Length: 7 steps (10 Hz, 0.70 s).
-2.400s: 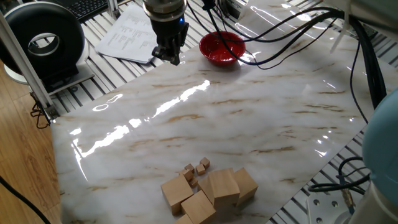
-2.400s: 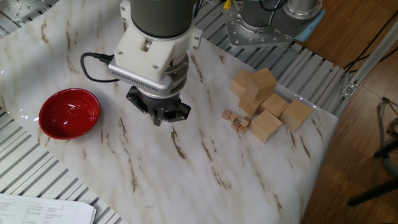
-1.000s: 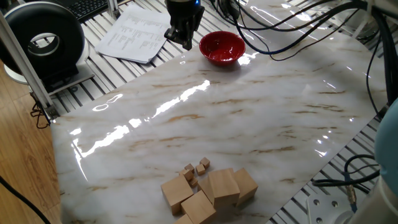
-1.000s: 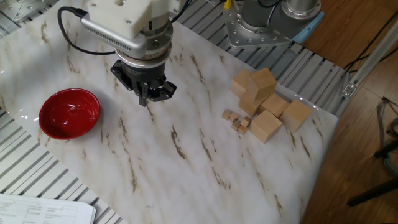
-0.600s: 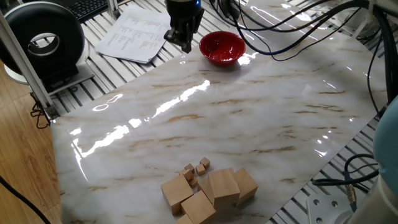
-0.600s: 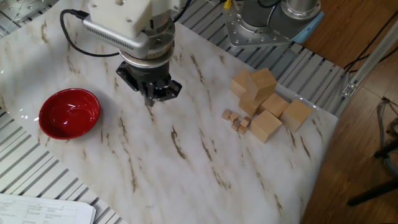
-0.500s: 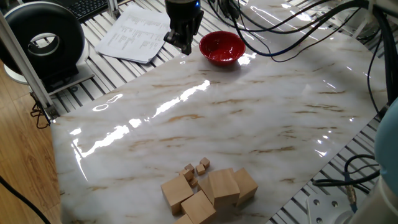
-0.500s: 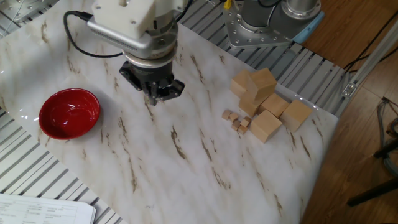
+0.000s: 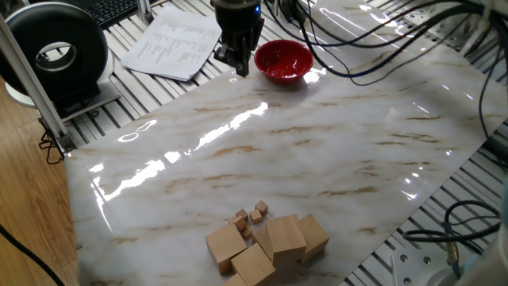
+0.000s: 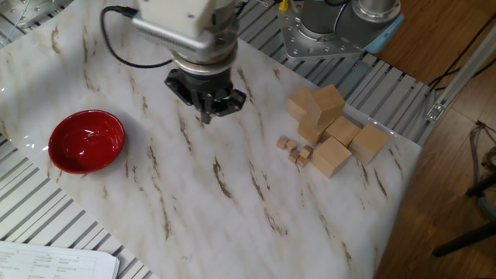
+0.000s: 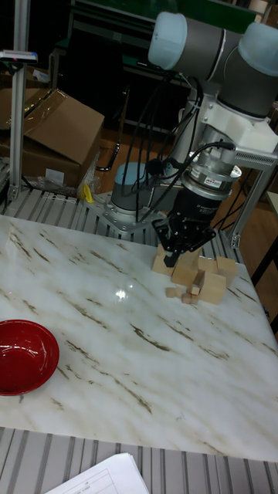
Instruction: Stack the blocks into a pyramid shape
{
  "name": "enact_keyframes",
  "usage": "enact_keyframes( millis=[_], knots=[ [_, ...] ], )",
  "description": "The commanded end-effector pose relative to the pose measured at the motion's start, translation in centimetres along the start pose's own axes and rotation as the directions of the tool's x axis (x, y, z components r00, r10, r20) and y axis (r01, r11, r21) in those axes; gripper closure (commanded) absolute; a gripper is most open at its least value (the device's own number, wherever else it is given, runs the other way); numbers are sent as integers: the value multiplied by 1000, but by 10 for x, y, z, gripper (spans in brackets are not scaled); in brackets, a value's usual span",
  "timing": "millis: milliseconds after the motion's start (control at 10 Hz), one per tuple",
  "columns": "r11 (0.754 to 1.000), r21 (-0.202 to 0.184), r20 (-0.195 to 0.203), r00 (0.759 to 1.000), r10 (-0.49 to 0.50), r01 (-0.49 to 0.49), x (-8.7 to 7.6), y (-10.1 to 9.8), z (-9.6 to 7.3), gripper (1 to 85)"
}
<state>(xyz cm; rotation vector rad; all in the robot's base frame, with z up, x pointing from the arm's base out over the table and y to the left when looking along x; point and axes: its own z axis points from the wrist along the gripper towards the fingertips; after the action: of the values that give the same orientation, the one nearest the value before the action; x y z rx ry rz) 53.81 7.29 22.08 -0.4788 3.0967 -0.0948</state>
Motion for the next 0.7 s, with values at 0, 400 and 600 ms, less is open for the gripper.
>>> enact_keyframes(
  millis=[0, 400, 600],
  knots=[
    [1000, -19, 23, 1000, -2, 3, 3, 22, 3, 847],
    [997, -76, 37, 999, -7, 10, 34, 46, 6, 847],
    [995, -98, 18, 1000, -15, 17, 48, 58, 3, 847]
  ],
)
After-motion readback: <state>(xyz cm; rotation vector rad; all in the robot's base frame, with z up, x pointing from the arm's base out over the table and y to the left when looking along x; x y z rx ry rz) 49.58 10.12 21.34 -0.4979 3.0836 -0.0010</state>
